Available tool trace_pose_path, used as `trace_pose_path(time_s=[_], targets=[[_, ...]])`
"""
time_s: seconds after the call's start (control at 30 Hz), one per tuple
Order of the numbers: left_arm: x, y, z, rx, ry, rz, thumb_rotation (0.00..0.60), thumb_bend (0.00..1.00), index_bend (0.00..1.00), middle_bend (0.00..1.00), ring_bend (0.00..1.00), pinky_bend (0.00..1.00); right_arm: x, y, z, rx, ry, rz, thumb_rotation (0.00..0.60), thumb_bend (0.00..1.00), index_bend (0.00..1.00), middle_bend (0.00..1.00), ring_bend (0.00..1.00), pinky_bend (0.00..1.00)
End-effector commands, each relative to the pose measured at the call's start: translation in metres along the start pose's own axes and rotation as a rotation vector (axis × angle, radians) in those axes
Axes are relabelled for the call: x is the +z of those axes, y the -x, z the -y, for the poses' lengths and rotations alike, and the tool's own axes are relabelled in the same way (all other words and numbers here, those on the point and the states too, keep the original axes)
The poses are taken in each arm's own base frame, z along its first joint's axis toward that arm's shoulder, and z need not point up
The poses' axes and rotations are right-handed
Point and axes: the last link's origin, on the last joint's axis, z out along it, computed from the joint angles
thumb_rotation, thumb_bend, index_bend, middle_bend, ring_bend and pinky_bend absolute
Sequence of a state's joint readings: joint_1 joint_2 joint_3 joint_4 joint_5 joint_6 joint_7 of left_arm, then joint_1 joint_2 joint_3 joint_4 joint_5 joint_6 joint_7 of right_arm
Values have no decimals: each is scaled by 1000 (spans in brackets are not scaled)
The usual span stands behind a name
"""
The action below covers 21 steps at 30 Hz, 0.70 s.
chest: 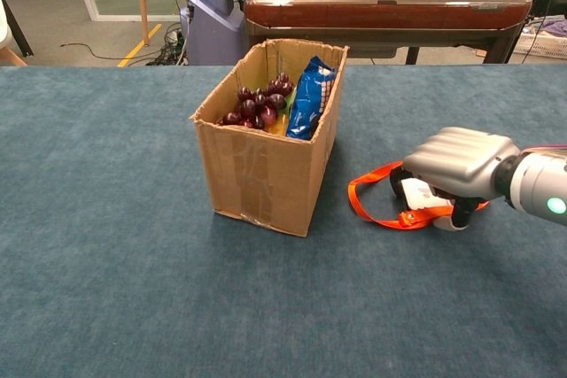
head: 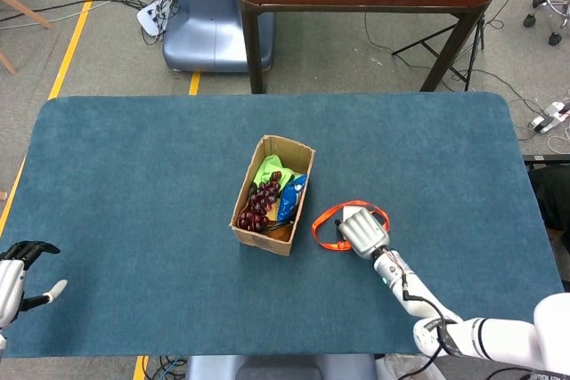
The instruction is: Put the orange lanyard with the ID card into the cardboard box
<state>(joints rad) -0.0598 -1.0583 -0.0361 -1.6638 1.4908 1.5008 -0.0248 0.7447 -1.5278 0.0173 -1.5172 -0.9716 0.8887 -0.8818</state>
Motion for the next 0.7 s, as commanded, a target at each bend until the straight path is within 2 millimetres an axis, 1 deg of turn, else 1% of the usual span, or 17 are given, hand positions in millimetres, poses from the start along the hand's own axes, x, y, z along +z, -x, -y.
trace_pose_path(time_s=[0.03,0.27,0.37,0.5,0.7], targets=[[0,0,0,-1,0,0,600,161,398,385,281,423,2,0,1,-2,1,9,600,422,358,988,1000,998],[0,0,0,-4,0,4,600,161,398,385,281,423,0,-2,1,0,7,6,600,684,412,987,1000,998],[0,1,0,-4,1,6,600,161,398,385,281,423,-2,-3,0,-5,14,-1,600,758,436,988,1000,998],[0,1,0,-3,0,8,600,161,398,385,281,423,-5,-3,-2,-10,29,-3,600,821,467,988,1000,999],[0,2,0,-5,0,13,600,161,398,385,281,423,-4,-2,-6,-3,49,-2,600,841,517,989,1000,999]])
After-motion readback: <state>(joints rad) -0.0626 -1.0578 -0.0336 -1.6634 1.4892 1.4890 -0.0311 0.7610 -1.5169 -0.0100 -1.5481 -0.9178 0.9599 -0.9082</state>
